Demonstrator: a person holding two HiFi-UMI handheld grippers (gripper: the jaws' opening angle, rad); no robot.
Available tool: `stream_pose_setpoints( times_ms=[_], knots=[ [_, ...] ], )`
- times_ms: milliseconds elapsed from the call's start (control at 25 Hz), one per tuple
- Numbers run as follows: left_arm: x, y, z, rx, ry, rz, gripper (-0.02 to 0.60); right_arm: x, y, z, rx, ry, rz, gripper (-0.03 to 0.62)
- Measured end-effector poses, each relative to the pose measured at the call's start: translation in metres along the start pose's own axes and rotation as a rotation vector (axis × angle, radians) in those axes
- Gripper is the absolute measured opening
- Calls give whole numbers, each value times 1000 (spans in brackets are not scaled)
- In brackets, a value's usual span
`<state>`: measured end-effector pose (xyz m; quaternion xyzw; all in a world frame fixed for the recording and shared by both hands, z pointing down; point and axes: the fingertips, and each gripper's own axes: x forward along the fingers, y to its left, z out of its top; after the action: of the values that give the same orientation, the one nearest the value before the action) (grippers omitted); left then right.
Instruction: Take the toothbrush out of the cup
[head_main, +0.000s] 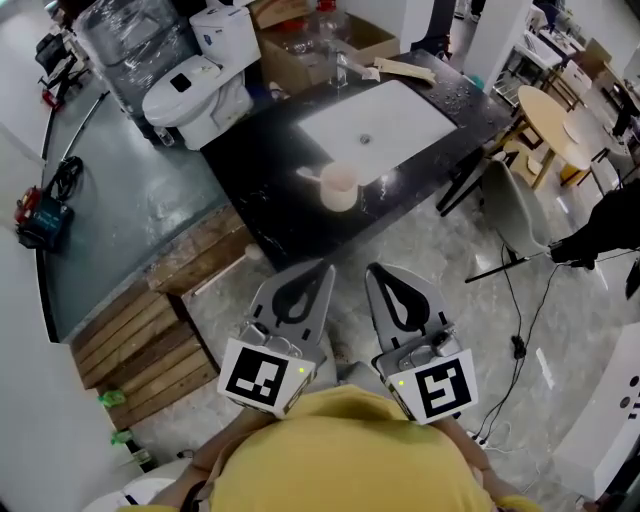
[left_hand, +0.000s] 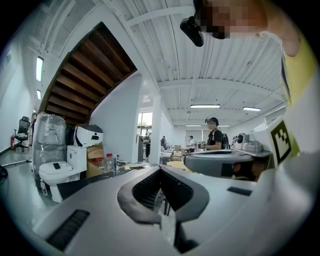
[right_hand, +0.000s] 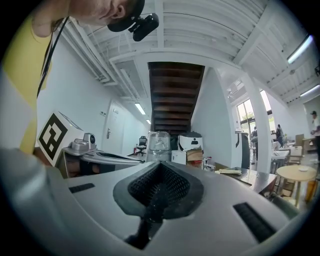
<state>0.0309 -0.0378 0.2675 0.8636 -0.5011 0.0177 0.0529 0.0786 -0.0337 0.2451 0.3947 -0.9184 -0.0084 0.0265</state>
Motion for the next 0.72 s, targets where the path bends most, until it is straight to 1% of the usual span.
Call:
stream_pose_setpoints(
  times_ms=[160, 280, 440, 600, 720],
  knots=[
    [13, 10, 0, -9, 3, -3, 11, 11, -9, -5, -2, 15, -5, 17],
    [25, 18, -2, -7, 19, -15, 11, 23, -18, -7, 8, 26, -14, 17],
    [45, 32, 5, -10, 3, -25, 11, 44, -30, -13, -8, 53, -7, 17],
    [65, 51, 7, -34, 5, -33, 11, 70, -43, -12, 23, 47, -30, 15],
    [81, 63, 6, -35, 9, -50, 11, 86, -51, -20, 5, 80, -25, 15]
  ],
)
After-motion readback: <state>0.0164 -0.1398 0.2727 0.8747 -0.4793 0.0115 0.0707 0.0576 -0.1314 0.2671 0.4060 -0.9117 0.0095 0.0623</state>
